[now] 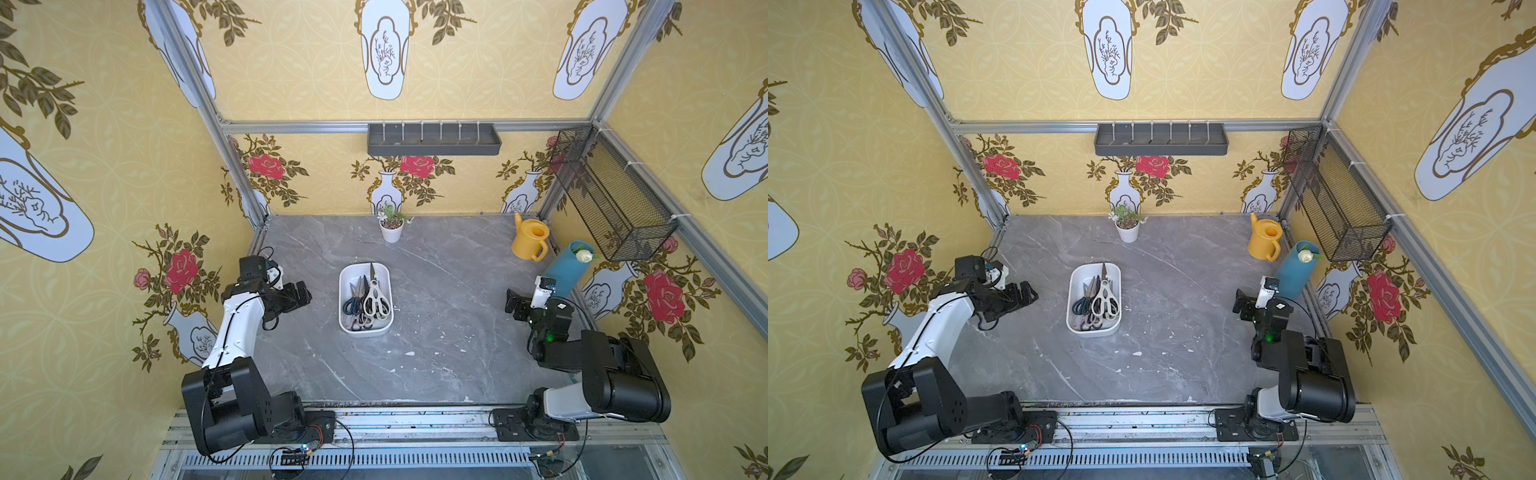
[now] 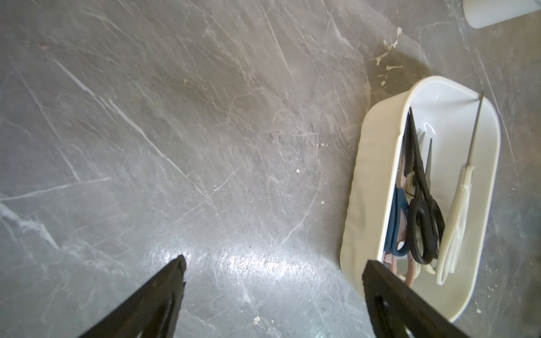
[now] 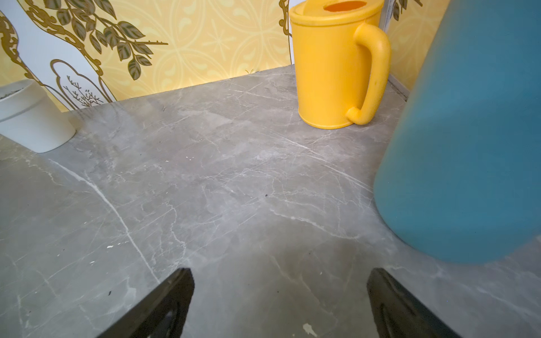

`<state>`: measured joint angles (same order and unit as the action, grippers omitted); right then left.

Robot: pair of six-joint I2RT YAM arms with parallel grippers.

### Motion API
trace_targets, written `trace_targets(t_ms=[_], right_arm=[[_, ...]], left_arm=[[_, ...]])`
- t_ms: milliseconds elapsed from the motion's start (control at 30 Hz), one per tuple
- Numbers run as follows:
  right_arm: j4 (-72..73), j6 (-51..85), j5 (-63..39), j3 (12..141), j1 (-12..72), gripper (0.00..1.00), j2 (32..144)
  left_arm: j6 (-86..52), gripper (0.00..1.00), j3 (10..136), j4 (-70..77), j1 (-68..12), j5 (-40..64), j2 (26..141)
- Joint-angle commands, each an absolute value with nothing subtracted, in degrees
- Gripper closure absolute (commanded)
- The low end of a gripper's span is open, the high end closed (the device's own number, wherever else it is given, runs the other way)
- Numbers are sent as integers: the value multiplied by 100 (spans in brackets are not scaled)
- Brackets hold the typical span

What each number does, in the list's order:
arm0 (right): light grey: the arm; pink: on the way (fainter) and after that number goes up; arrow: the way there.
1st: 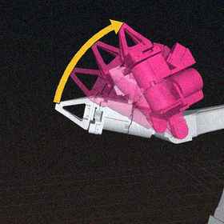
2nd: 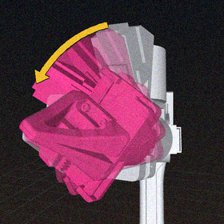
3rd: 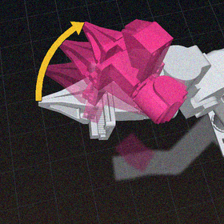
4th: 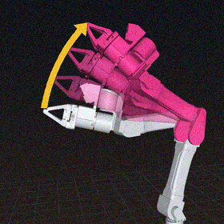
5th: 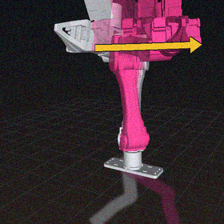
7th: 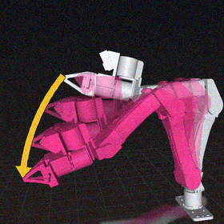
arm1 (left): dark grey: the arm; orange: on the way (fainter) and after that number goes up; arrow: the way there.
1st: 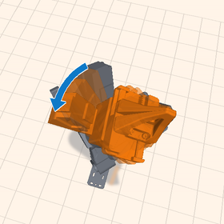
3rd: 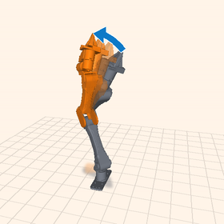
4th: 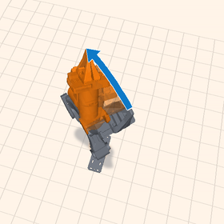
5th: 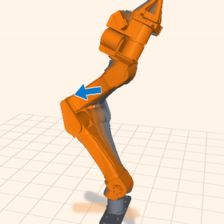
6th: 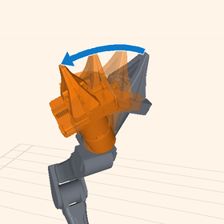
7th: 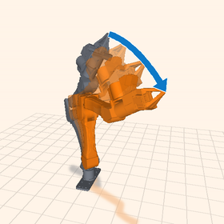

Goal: Put the scissors into the storage box
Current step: Reset both arms

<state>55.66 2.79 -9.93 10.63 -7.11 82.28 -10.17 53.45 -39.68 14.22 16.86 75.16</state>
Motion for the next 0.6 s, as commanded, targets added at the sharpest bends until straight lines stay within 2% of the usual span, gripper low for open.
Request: trace_targets(t_ms=[0,167,367,433,567], right_arm=[[5828,264,-903,1064,-708,3,8224],[5830,263,-905,1071,-704,3,8227],[5828,266,-923,1071,-708,3,8227],[5836,272,-936,1072,-704,3,8227],[5838,279,-941,1072,-709,3,8231]], left_arm=[[-857,0,5244,-3120,1424,1445,7679],[-704,0,4929,-1546,1415,1246,8074],[-634,0,3816,1055,1361,1713,7864],[-367,0,3597,1243,1288,1609,7738],[-318,0,2175,2997,1307,1818,7167]])
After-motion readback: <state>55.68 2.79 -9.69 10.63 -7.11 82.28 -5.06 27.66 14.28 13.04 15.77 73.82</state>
